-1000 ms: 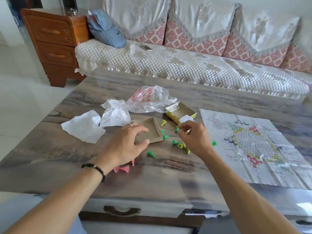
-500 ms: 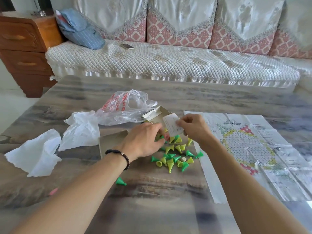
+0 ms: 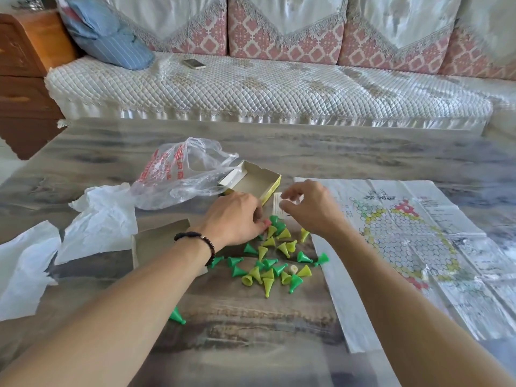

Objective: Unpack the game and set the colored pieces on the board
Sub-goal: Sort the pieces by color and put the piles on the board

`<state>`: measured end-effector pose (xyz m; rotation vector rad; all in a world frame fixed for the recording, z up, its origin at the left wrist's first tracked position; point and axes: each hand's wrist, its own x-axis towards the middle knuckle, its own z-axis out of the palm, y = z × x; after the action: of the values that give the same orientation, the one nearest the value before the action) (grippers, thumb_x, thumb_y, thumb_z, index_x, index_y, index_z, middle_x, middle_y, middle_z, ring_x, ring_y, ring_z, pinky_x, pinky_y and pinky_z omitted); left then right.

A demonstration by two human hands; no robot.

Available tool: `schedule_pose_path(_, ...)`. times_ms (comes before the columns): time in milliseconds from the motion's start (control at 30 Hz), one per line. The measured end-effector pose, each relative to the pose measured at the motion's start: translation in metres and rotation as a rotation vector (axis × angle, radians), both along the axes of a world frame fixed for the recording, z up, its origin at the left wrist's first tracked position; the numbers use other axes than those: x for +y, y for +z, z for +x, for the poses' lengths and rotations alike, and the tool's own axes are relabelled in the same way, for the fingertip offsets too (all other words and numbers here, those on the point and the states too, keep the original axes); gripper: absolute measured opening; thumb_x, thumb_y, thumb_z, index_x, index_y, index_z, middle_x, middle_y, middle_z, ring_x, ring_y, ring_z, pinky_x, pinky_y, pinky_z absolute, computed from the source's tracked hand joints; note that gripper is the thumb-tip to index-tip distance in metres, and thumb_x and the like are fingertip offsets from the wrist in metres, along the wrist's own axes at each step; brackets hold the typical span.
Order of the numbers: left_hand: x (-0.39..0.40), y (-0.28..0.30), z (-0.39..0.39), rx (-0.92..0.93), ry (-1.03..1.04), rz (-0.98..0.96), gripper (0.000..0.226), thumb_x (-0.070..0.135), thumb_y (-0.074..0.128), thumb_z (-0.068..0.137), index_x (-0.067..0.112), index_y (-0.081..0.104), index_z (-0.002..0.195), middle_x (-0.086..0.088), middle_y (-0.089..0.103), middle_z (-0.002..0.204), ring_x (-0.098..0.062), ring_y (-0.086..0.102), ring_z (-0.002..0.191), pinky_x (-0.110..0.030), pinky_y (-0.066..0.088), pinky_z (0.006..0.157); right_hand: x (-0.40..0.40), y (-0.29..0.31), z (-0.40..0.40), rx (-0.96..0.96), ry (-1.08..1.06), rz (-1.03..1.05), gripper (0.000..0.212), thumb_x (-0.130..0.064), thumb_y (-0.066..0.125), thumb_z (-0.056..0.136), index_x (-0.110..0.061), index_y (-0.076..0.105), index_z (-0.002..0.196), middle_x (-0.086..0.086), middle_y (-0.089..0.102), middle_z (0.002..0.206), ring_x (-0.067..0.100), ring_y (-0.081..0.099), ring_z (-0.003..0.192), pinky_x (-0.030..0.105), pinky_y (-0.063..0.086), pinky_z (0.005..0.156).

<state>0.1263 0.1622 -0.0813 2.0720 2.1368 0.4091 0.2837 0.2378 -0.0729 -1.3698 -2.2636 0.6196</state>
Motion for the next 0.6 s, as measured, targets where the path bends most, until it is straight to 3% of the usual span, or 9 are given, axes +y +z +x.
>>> schedule_pose_path(100, 0.0, 0.0, 0.001, -0.044, 0.062, -0.003, 0.021, 0.041, 0.064, 0.085, 0.022, 0.068, 0.077, 0.004, 0.064, 0.078, -0.018, 0.058, 0.076, -0.026, 0.034, 0.055, -0.007, -0.004, -0.01, -0.161, 0.194, -0.024, 0.018, -0.022, 0.068, 0.081, -0.018, 0.075, 0.097, -0.002, 0.069, 0.1, 0.014, 0.06, 0.093, 0.026, 0.046, 0.078)
schedule_pose_path(200, 0.0, -0.002, -0.001, -0.086, 0.081, -0.01, 0.01, 0.033, 0.067, 0.086, 0.025, 0.071, 0.082, 0.005, 0.065, 0.082, -0.019, 0.06, 0.081, -0.027, 0.04, 0.062, -0.007, -0.009, -0.016, -0.162, 0.196, -0.011, 0.016, -0.021, 0.067, 0.08, -0.022, 0.077, 0.092, 0.0, 0.07, 0.102, 0.018, 0.062, 0.097, 0.035, 0.051, 0.084)
schedule_pose_path(367, -0.003, -0.004, -0.009, -0.289, 0.145, 0.023, 0.006, 0.021, 0.07, 0.084, 0.024, 0.072, 0.079, 0.008, 0.066, 0.079, -0.014, 0.062, 0.078, -0.026, 0.046, 0.065, -0.007, -0.009, -0.021, -0.123, 0.23, -0.071, 0.017, -0.017, 0.066, 0.079, -0.025, 0.078, 0.089, -0.005, 0.072, 0.093, 0.011, 0.06, 0.087, 0.026, 0.048, 0.077)
schedule_pose_path(600, -0.029, 0.005, -0.021, -0.4, 0.153, 0.127, 0.007, 0.02, 0.069, 0.083, 0.024, 0.07, 0.078, 0.011, 0.068, 0.078, -0.007, 0.063, 0.074, -0.026, 0.052, 0.067, -0.016, -0.003, -0.028, -0.043, 0.204, -0.046, 0.008, -0.019, 0.067, 0.082, -0.019, 0.074, 0.081, -0.005, 0.069, 0.086, 0.003, 0.053, 0.073, 0.021, 0.039, 0.066)
